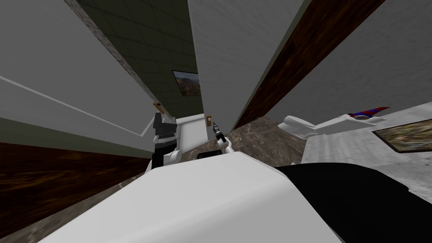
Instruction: Push the door open
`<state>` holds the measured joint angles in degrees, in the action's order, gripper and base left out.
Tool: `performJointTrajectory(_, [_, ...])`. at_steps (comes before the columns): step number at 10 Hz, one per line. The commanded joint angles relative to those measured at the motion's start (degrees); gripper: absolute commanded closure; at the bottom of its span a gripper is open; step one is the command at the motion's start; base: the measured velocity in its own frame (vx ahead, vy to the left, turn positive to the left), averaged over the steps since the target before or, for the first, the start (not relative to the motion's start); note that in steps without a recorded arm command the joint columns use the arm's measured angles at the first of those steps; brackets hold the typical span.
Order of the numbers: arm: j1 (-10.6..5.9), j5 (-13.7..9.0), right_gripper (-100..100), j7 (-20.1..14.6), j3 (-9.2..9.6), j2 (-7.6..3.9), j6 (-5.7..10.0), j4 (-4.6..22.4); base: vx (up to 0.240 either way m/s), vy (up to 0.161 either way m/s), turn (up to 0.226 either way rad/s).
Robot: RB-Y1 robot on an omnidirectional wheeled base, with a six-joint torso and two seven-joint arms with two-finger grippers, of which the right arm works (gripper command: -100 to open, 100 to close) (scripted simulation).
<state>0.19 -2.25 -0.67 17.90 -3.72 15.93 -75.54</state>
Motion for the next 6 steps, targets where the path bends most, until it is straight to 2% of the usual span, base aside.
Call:
performJointTrajectory(1, [-0.44,0.0,-100,0.0,-0.35,0.07,0.25,0.8,0.183,0.078,0.026])
performJointTrajectory(6, [-1.5,0.0,-100,0.1,-1.33,1.16,0.73,2.4,0.203,0.042,0.027])
